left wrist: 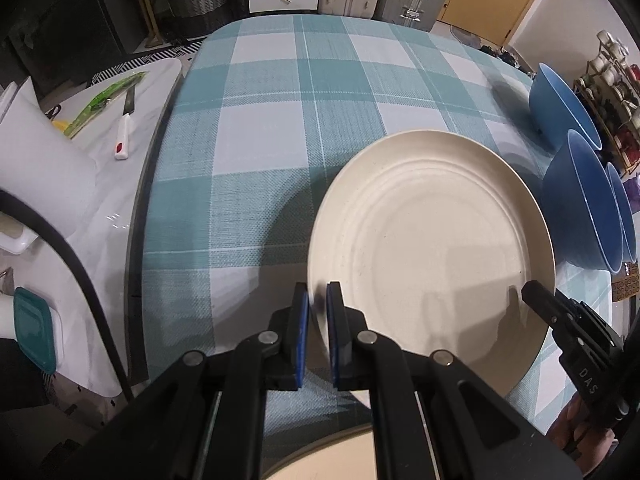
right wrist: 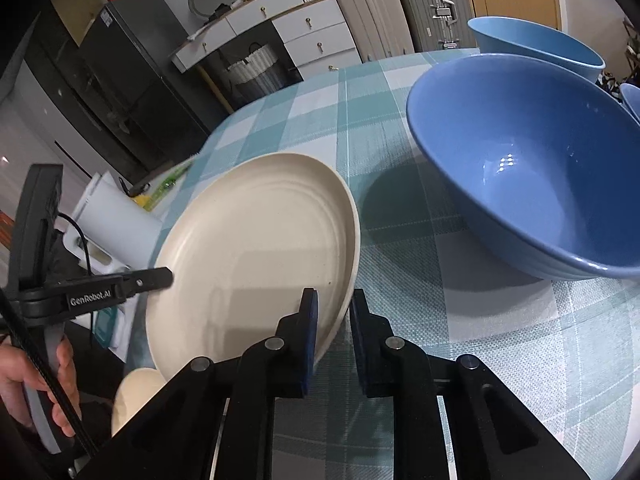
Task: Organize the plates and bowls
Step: 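Close the right gripper on the plate rim opposite the left gripper, then lift and carry the cream plate with both grippers toward the plate stack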
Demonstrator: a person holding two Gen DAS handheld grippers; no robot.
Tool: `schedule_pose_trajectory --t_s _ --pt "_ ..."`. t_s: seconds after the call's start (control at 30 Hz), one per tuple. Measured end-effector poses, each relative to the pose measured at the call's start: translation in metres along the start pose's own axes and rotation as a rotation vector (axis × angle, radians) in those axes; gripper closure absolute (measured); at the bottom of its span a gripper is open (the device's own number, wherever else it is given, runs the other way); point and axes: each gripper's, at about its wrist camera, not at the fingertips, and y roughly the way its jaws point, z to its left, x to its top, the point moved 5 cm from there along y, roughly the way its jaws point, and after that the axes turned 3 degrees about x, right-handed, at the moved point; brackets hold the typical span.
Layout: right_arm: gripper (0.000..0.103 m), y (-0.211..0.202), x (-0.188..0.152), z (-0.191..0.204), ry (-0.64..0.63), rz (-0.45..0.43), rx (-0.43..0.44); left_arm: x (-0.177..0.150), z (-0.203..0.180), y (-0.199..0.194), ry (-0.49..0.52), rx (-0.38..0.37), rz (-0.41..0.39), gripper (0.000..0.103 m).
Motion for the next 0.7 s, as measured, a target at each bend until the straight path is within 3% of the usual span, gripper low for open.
schedule_pose_trajectory --t_s 0.4,0.7 --pt "0.086 -0.015 0.000 0.007 -0.002 -0.011 0.051 -0.007 -0.001 -0.031 -0.017 0.029 -0.036 0.097" --pt "0.086 -0.029 -0.009 0.016 -0.017 -0.017 0.094 -0.026 -0.002 -0.056 -0.015 0.102 -0.095 0.097"
